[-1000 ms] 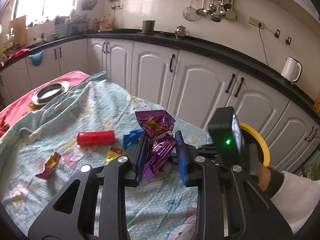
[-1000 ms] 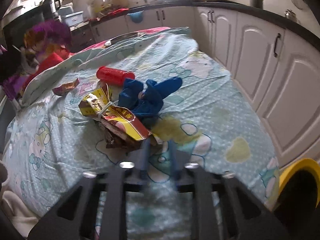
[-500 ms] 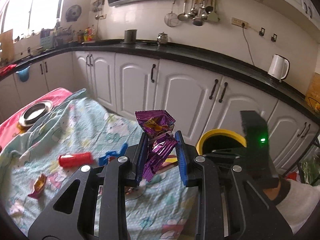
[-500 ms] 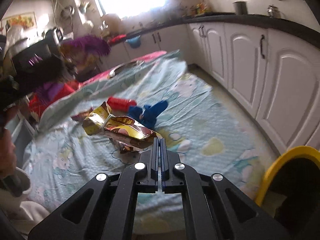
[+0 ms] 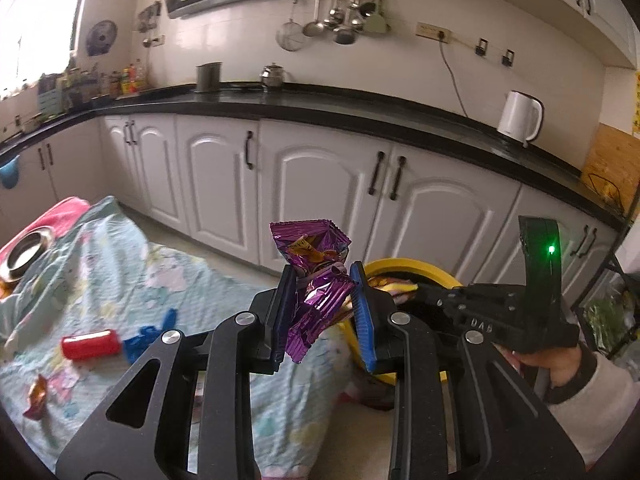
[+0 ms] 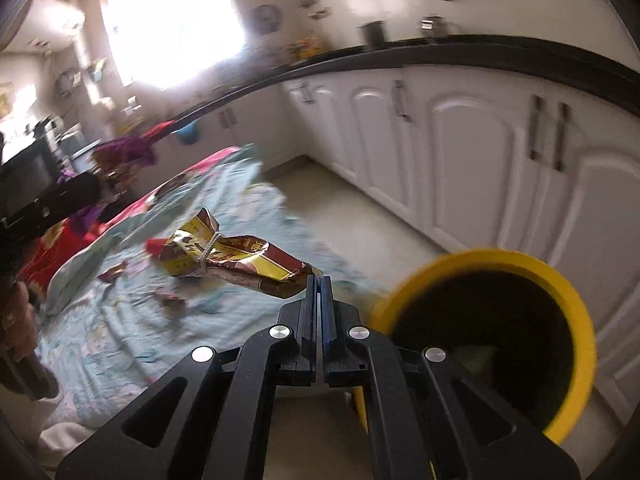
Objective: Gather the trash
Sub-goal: 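Carry the purple wrapper and yellow wrapper with both tools over the bin, then open both tools to drop the wrappers into the bin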
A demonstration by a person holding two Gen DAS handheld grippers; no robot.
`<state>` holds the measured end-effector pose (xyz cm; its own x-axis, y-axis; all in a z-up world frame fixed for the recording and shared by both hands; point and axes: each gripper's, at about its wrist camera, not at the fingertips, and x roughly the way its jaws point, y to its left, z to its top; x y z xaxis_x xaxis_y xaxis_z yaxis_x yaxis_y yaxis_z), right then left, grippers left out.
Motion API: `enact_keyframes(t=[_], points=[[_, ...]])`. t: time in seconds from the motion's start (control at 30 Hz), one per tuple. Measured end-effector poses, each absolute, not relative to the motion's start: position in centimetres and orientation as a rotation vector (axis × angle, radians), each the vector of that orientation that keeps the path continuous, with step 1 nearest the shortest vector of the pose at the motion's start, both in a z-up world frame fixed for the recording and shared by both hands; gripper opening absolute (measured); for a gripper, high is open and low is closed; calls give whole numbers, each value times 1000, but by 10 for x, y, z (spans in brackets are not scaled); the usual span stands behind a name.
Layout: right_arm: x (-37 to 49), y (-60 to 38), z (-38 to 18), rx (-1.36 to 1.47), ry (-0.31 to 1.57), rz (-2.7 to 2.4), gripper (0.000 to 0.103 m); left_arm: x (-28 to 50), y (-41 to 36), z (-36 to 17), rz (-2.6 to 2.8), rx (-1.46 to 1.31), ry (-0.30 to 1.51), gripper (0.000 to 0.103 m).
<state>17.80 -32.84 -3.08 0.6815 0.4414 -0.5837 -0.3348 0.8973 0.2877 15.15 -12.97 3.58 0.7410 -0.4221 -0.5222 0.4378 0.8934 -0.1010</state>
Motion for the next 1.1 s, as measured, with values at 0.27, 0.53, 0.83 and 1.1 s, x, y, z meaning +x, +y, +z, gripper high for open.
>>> enact_keyframes(t=[0.27,0.53,0.83,1.1], points=[[164,-396,-45,205,698,240,2,160,-173,16,-560,48,607,22],[154,-438,-65,250,721,103,2,168,-210,-9,-626,69,658,22],[148,-463,-80,253,749,-6,2,176,-243,-38,-666,86,728,22],[146,-481,-87,263,764,-88,2,181,-265,-57,-688,110,779,22]])
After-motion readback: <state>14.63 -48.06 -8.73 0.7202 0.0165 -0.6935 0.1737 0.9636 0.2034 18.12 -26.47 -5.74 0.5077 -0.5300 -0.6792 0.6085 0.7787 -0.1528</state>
